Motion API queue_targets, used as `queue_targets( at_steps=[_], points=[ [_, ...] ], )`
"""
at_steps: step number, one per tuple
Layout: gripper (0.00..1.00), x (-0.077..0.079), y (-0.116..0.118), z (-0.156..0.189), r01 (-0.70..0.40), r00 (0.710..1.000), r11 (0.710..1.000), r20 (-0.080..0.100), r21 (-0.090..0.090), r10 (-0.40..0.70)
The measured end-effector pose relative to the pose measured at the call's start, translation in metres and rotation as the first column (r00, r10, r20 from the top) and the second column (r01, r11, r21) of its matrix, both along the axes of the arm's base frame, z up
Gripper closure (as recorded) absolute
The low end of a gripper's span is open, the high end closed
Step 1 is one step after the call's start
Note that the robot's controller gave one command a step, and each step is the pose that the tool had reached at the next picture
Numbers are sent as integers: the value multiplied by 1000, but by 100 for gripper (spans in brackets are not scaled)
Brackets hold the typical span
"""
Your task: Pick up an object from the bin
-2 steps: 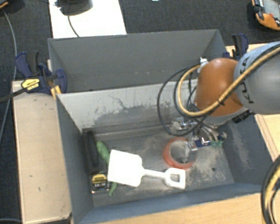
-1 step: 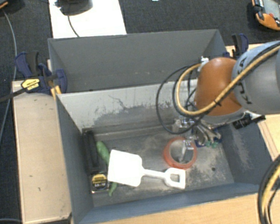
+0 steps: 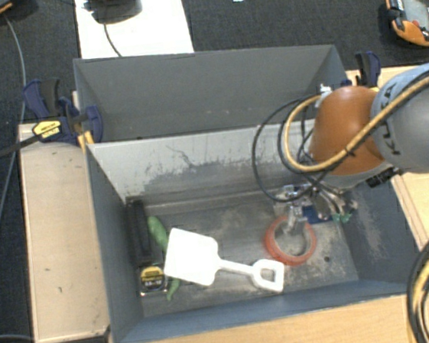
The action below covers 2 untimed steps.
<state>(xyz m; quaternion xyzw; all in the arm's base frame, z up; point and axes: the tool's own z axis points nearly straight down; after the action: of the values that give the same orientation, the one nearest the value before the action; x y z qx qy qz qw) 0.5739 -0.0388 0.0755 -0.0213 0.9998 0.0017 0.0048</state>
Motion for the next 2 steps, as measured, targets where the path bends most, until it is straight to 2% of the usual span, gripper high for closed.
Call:
queue_targets(
  at_steps=[2],
  points=[
    [100, 1, -3, 12, 8, 1000, 1000, 5, 0, -8]
  ],
)
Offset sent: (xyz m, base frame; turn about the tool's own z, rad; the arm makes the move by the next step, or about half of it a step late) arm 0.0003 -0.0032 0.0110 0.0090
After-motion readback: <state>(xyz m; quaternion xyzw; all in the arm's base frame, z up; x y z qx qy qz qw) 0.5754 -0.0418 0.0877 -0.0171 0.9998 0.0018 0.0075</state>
